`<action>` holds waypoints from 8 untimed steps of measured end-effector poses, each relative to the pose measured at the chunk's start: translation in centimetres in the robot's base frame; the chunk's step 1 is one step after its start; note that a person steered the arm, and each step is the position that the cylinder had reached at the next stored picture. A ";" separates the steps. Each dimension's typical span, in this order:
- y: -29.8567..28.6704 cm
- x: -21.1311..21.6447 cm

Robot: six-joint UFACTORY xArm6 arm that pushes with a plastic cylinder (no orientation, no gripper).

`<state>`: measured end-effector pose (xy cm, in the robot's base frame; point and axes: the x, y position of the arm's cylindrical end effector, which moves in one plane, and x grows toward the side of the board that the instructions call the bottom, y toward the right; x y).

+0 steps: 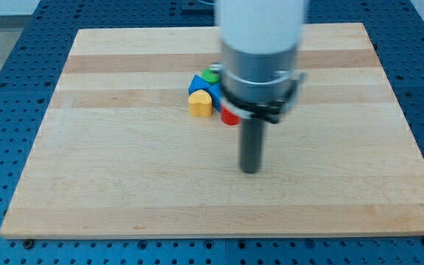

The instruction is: Move your arm to the top right of the board

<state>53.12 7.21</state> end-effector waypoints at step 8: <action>15.7 -29.0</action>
<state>24.08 22.89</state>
